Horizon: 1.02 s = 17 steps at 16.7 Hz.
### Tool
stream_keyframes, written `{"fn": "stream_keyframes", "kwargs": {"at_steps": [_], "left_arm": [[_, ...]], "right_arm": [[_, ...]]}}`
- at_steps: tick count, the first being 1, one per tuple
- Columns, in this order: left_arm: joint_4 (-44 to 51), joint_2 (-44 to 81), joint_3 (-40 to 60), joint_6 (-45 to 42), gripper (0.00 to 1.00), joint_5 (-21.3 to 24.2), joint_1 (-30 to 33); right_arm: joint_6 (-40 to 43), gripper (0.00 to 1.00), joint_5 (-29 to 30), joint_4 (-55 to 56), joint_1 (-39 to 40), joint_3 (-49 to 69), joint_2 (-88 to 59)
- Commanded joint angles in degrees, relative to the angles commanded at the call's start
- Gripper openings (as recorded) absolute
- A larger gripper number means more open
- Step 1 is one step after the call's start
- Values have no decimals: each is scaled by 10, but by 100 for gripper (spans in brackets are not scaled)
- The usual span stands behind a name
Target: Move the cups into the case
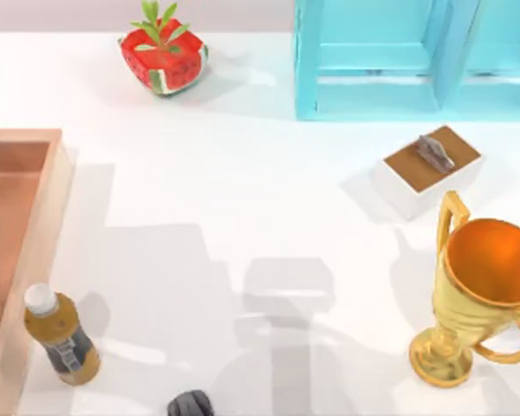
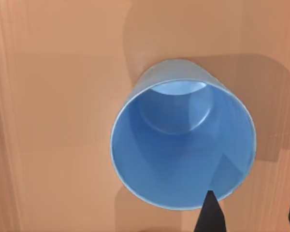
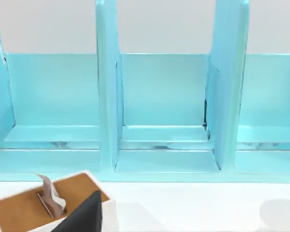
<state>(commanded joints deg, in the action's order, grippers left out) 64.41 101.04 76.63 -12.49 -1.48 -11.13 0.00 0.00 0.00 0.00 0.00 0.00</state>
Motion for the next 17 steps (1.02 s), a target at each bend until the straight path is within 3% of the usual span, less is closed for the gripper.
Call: {"fn": "stream_keyframes", "kwargs": {"at_steps": [5,17], "left_arm": [[0,0,0,0,98,0,0],[23,1,23,2,100,0,-1]], "right_arm": [[0,100,0,0,0,0,0],[0,100,0,0,0,0,0]]}}
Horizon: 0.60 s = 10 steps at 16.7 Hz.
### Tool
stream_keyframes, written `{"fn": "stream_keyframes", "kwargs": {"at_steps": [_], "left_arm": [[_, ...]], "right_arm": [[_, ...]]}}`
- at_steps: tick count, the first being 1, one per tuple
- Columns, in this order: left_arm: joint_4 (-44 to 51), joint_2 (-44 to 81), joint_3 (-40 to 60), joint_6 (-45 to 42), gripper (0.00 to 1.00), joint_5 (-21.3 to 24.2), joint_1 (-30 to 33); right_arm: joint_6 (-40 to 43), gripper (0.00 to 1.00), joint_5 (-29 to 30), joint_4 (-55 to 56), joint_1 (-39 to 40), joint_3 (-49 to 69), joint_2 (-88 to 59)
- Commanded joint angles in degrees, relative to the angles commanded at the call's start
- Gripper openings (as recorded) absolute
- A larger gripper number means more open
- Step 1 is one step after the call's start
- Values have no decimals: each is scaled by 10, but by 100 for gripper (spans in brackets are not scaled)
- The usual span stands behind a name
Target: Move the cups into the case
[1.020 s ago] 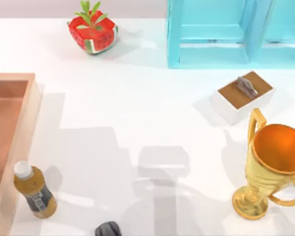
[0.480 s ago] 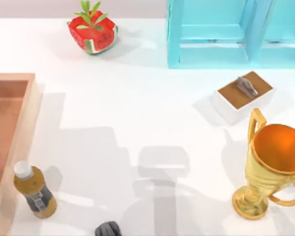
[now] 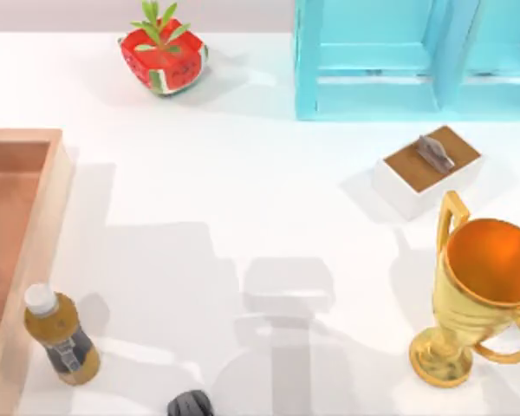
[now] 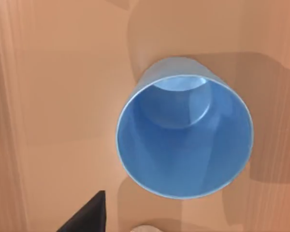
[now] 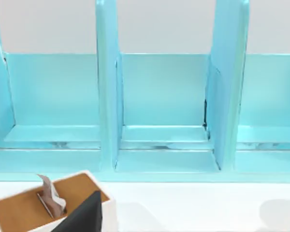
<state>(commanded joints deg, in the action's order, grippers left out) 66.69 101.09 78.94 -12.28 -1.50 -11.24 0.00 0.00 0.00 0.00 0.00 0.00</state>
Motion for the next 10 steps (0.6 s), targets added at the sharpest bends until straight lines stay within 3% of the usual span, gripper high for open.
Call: {"fn": "stream_keyframes", "kwargs": {"at_steps": [7,10], "left_arm": [[175,3,178,1,100,0,3],[206,2,208,1,100,0,5]], "right_arm": [[0,100,0,0,0,0,0],[0,100,0,0,0,0,0]]}}
